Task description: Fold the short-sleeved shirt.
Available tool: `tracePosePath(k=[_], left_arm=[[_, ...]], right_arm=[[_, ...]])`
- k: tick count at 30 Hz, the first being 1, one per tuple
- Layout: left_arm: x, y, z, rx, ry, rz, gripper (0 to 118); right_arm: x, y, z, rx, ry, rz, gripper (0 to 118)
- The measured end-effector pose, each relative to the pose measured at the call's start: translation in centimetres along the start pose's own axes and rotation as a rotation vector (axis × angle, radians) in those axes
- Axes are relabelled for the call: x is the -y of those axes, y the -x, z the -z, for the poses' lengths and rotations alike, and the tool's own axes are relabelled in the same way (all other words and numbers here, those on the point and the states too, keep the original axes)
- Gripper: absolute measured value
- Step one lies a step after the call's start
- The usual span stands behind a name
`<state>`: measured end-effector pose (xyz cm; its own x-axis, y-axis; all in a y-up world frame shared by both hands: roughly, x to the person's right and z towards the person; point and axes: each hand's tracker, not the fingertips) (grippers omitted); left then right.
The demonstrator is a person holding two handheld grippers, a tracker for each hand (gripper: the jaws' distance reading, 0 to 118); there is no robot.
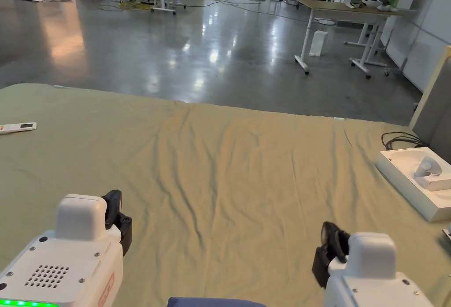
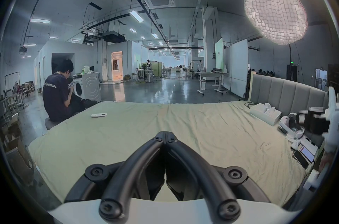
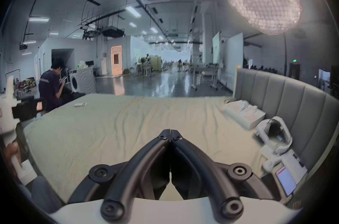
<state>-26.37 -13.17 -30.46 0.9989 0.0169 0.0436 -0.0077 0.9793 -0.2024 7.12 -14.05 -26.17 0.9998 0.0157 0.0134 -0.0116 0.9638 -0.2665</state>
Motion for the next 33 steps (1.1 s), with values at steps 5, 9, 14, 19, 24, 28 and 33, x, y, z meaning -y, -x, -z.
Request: tracePosePath(k=[5,9,14,19,24,28,33], left_arm=[[1.6,1.0,-0.2,0.002,0.052,-0.027,2],[3.0,1.3,-0.3,0.018,0.107,-0.031,2],[5.0,1.5,-0.6,0.063,0.193,-0.055,2],[7.6,1.6,0.8,0.199,0.399,-0.115,4],[10.2,2.5,3.3,0.319,0.618,-0.232,31],[12.4,3.9,5.6,0.416,0.758,-0.380,67],[14.8,4.8,8.1,0.526,0.839,-0.473,69]], right_arm=[[6.6,3.8,0.7,-0.123,0.181,-0.001,0],[12.1,5.9,2.9,-0.129,0.316,-0.059,0],[16.4,5.5,5.4,-0.088,0.453,-0.037,0],[17.1,5.3,5.4,-0.090,0.460,-0.041,0],[17.5,5.4,5.4,-0.095,0.459,-0.064,0],[17.4,5.2,5.3,-0.102,0.461,-0.054,0],[17.4,5.0,5.3,-0.109,0.458,-0.044,0]])
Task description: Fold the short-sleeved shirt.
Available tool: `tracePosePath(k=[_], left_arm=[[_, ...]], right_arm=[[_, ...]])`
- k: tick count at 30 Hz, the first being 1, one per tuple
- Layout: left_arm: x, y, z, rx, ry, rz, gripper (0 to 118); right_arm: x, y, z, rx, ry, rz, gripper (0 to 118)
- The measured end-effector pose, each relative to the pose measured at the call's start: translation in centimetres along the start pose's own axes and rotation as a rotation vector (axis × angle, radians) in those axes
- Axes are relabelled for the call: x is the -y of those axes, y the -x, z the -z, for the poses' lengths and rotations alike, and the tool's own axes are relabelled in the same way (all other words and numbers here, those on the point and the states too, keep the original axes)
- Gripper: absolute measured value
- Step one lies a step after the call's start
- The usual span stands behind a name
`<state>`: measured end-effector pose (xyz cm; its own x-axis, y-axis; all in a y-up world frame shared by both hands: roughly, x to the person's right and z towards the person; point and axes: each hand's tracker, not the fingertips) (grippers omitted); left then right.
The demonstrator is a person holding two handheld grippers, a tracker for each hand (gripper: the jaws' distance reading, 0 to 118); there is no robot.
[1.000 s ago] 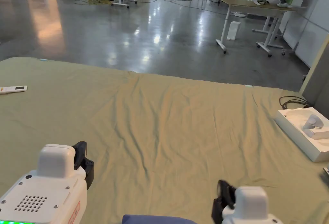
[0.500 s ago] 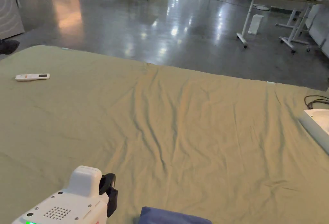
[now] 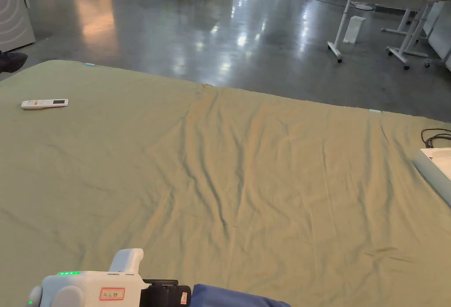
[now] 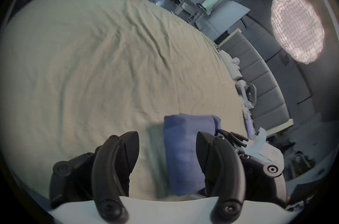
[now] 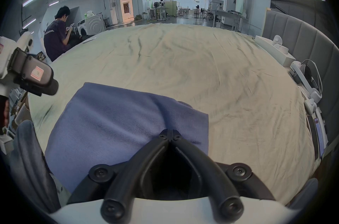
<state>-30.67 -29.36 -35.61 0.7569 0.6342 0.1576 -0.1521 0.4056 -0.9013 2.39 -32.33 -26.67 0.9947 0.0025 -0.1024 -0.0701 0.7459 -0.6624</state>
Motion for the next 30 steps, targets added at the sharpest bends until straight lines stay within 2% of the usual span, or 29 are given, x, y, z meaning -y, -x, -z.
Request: tracePosePath(k=[4,9,14,16,18,21,22,23,24,26,28,30], left_arm=[[0.3,1.8,2.9,0.196,0.100,-0.074,69],[1.5,3.1,6.3,0.270,0.172,-0.146,69],[3.1,3.7,8.8,0.438,0.221,-0.258,70],[3.1,4.3,9.1,0.460,0.228,-0.272,70],[3.1,4.5,9.2,0.477,0.212,-0.352,70],[3.0,4.2,9.4,0.463,0.213,-0.349,68],[3.0,3.9,9.4,0.444,0.215,-0.318,64],[3.0,3.8,9.5,0.389,0.213,-0.288,51],[3.4,2.2,8.8,0.373,0.212,-0.273,44],[3.8,1.1,8.4,0.384,0.213,-0.290,32],[3.3,1.9,8.4,0.386,0.210,-0.285,26],[3.1,1.4,7.8,0.409,0.195,-0.256,25]], right_arm=[[0.1,-0.1,0.0,-0.005,-0.003,-0.003,0],[0.2,-0.3,0.1,-0.011,-0.005,0.003,0],[0.1,-0.3,0.1,-0.012,-0.002,-0.005,0],[0.2,-0.4,0.1,-0.015,-0.003,-0.002,0],[0.2,-0.4,0.1,-0.015,-0.003,0.000,0],[0.2,-0.4,0.1,-0.013,-0.004,-0.003,0],[0.2,-0.4,0.1,-0.012,-0.004,-0.002,0],[0.2,-0.3,0.1,-0.012,-0.005,-0.001,0],[0.2,-0.4,0.1,-0.011,-0.006,0.002,0],[0.2,-0.5,-0.1,-0.017,-0.010,0.012,0],[0.2,-0.9,-0.2,-0.019,-0.013,0.014,0],[0.1,-1.0,-0.4,-0.016,-0.018,0.007,0]])
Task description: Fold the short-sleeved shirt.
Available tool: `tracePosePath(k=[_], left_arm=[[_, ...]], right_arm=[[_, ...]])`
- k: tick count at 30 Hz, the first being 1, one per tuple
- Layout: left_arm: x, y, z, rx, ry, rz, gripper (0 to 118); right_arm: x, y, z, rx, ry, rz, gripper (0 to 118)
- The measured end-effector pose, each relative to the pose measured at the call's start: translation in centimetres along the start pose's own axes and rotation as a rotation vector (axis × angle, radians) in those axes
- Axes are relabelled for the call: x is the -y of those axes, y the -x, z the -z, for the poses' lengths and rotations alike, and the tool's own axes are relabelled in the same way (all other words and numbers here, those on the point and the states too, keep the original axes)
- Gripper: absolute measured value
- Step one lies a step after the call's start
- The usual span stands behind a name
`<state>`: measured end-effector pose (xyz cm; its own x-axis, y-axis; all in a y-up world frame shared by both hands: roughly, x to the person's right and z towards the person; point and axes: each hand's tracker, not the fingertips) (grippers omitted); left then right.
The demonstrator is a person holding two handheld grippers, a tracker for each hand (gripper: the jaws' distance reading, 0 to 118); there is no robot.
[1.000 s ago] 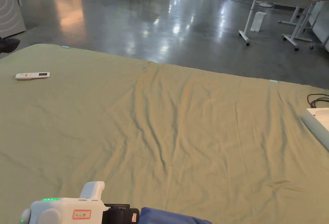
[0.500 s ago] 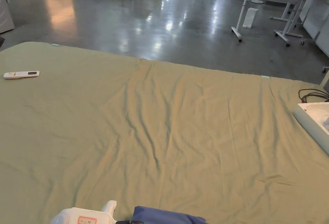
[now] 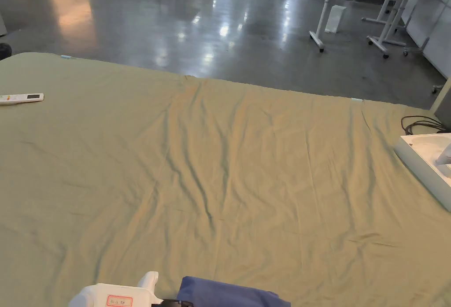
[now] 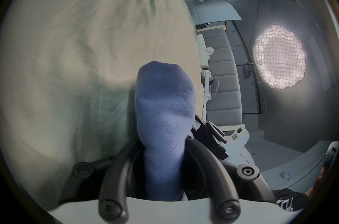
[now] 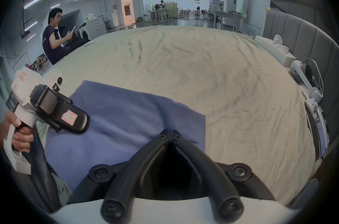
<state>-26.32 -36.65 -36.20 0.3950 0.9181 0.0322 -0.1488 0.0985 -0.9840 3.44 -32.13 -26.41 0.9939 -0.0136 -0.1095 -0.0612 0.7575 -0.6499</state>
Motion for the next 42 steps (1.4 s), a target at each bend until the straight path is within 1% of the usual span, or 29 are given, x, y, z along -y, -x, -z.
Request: tracePosePath(k=[1,2,5,7,9,11,12,14,20,22,26,33,35,36,39,40,42], left_arm=[[0.0,-0.5,-0.2,0.010,0.002,-0.003,24],[-0.3,-0.7,-0.6,0.059,0.007,0.005,24],[-0.5,-2.6,-1.2,0.070,0.018,0.047,24],[-1.5,-2.7,-2.0,0.065,0.023,0.071,24],[-2.2,-3.2,-3.4,0.073,0.018,0.074,24],[-3.0,-3.5,-5.4,0.061,0.008,0.109,24],[-3.6,-3.4,-6.6,0.060,0.006,0.116,24],[-4.8,-2.7,-9.3,0.008,-0.018,0.136,24],[-7.4,-0.4,-18.7,-0.079,-0.079,0.126,24],[-8.1,-0.2,-21.9,-0.153,-0.087,0.141,24],[-9.7,0.5,-28.3,-0.252,-0.101,0.141,24],[-12.1,1.0,-37.1,-0.523,-0.144,0.111,24],[-11.5,-0.2,-37.5,-0.558,-0.154,0.096,24],[-11.5,-0.1,-37.9,-0.606,-0.147,0.093,24],[-12.5,1.2,-38.5,-0.717,-0.116,0.055,24],[-12.7,1.6,-38.5,-0.733,-0.101,0.048,24],[-13.3,2.9,-38.8,-0.767,-0.118,-0.016,24]], right_arm=[[-0.1,-0.1,-0.2,0.006,-0.007,-0.003,0],[-0.1,-0.1,-0.2,0.010,-0.011,-0.005,0],[-0.6,-0.4,-0.2,0.020,-0.012,-0.013,0],[-1.3,-0.6,-0.6,0.041,-0.026,-0.022,0],[-2.5,-1.0,-1.2,0.052,-0.053,-0.022,0],[-4.3,-1.5,-1.9,0.066,-0.083,-0.020,0],[-5.5,-1.9,-2.4,0.073,-0.117,-0.010,0],[-8.0,-2.5,-3.6,0.082,-0.184,0.010,0],[-14.9,-3.9,-7.2,0.130,-0.378,0.019,0],[-16.7,-4.2,-8.2,0.136,-0.431,0.028,0],[-18.8,-4.6,-9.6,0.158,-0.478,0.033,0],[-19.7,-4.8,-10.1,0.181,-0.491,0.033,0],[-19.5,-4.7,-10.1,0.184,-0.486,0.034,0],[-19.3,-4.6,-10.0,0.185,-0.483,0.035,0],[-19.1,-4.3,-9.7,0.180,-0.468,0.037,0],[-19.0,-4.3,-9.7,0.179,-0.463,0.036,0],[-18.8,-4.1,-9.6,0.178,-0.459,0.033,0]])
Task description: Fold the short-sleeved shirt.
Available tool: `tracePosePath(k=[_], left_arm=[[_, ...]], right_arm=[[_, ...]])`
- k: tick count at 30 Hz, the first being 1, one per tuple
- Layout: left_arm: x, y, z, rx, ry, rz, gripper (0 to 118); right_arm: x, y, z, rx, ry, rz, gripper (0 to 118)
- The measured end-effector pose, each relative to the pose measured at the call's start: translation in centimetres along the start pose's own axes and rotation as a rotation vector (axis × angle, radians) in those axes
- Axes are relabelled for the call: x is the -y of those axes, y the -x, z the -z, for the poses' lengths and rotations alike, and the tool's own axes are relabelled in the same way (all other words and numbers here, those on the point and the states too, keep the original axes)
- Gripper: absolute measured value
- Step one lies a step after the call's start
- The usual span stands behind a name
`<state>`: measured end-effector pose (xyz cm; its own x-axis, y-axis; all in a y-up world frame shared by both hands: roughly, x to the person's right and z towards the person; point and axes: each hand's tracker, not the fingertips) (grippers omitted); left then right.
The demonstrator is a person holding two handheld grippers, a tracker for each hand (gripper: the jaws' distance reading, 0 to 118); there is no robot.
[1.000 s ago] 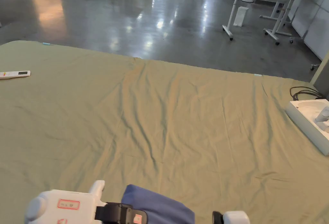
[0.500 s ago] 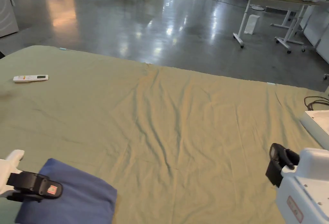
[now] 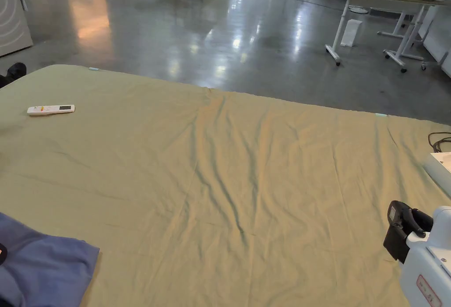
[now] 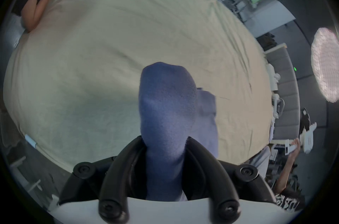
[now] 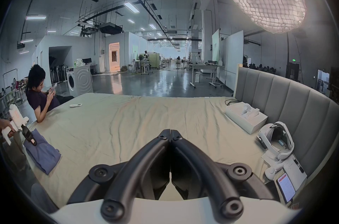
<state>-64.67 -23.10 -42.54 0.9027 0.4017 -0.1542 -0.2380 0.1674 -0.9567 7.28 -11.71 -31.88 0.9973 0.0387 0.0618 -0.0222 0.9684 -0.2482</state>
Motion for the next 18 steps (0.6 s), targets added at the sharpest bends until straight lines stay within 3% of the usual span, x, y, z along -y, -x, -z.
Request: tracePosePath(k=[6,8,9,14,18], left_arm=[[-0.1,-0.2,0.9,-0.118,-0.019,-0.027,34],[-0.2,0.1,0.6,-0.196,-0.033,-0.011,55],[-0.2,0.2,0.3,-0.240,-0.054,-0.007,59],[0.0,0.1,-2.1,-0.401,-0.167,-0.012,63],[0.5,-2.2,-3.4,-0.419,-0.344,0.028,63]], right_arm=[[0.2,-0.2,-0.1,-0.004,0.009,-0.005,0],[0.3,-0.5,-0.1,-0.005,0.014,-0.002,0],[0.4,-0.6,-0.1,-0.007,0.018,0.000,0],[0.8,-1.2,-0.1,-0.007,0.033,0.016,0],[1.0,-1.6,-0.1,-0.011,0.025,0.039,0]])
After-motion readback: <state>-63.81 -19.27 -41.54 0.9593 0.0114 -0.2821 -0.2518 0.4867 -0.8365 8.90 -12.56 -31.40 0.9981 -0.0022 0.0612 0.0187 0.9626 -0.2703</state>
